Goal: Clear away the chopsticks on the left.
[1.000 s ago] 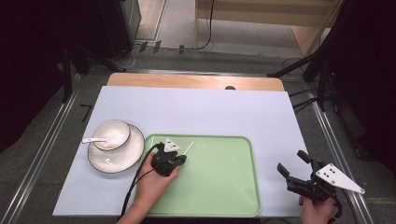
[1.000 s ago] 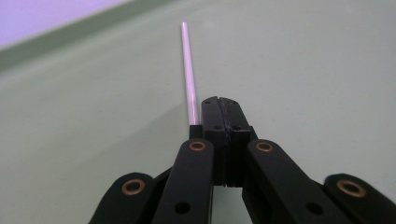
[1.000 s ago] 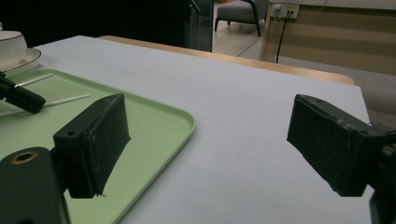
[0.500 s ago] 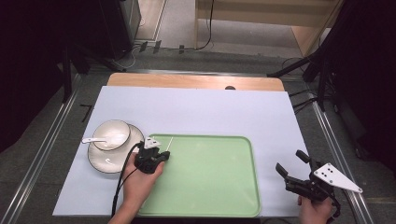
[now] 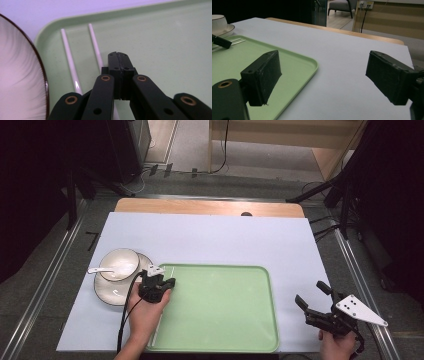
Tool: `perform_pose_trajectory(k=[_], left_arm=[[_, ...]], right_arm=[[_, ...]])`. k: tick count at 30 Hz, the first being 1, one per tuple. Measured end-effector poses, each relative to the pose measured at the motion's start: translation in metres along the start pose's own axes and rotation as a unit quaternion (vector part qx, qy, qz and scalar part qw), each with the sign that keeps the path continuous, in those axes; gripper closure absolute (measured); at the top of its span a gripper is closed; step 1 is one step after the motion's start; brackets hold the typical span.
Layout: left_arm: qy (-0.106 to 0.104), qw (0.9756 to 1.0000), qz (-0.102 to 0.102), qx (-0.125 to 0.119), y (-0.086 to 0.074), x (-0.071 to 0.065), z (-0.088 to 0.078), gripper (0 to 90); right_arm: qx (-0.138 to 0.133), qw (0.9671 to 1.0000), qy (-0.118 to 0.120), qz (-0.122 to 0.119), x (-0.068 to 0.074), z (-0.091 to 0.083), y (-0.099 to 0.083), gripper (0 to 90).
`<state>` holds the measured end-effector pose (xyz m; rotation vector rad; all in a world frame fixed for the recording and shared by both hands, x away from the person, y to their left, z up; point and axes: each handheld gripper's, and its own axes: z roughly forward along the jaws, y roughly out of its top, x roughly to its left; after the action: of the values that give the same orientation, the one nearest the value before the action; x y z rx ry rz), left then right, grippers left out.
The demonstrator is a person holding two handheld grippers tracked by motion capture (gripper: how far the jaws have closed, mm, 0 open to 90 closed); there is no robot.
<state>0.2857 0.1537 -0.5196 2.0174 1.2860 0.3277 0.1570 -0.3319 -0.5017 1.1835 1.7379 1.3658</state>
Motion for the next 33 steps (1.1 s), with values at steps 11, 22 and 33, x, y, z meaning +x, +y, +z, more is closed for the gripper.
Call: perform_pose_trajectory(k=[11,22,33], left_arm=[[0.004,0.9994,0.034,0.002,-0.035,0.005,-0.044,90.0],[-0.024,0.9991,0.029,0.017,-0.065,-0.002,-0.066,90.0],[-0.037,0.9985,0.036,0.018,-0.07,-0.006,-0.066,88.7]], right_arm=[[-0.002,1.0,-0.002,0.003,-0.002,-0.002,0.0,12.9],[0.001,1.0,-0.002,0.0,0.001,-0.001,0.0,12.9],[0.001,1.0,0.0,-0.001,0.001,0.0,0.0,12.9]])
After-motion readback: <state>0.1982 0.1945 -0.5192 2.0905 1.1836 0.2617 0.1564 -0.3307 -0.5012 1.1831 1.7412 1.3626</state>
